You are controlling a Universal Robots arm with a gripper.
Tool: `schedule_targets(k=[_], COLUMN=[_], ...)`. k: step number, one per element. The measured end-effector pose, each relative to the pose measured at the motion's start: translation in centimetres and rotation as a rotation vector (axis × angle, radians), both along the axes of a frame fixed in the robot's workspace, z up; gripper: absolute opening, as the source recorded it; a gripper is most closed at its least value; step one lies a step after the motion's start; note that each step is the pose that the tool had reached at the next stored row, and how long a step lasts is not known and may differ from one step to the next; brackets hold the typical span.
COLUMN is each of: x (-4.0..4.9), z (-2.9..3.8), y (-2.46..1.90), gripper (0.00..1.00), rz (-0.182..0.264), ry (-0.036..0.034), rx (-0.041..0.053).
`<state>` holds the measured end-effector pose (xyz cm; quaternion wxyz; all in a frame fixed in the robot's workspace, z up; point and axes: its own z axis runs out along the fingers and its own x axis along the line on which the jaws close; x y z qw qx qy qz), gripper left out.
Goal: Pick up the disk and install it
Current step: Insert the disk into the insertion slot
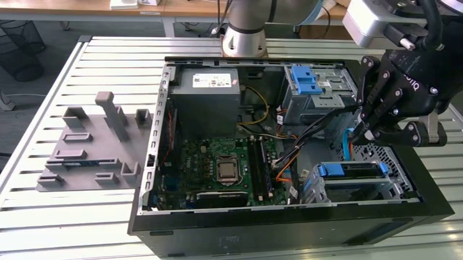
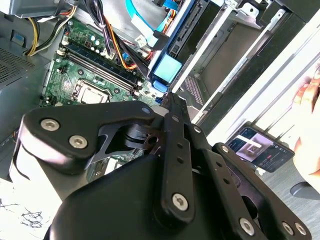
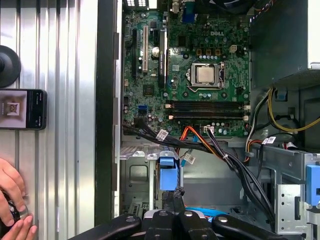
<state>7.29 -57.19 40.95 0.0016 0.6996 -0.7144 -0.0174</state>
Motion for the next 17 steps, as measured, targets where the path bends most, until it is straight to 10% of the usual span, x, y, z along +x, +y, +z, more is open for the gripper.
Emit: schedule_targets(k=[17], x=[0.00], z=[-2.25], y=[-0.01], gripper=[0.11], rz=[0.000], ry=[-0.0009], rx=[0.0000])
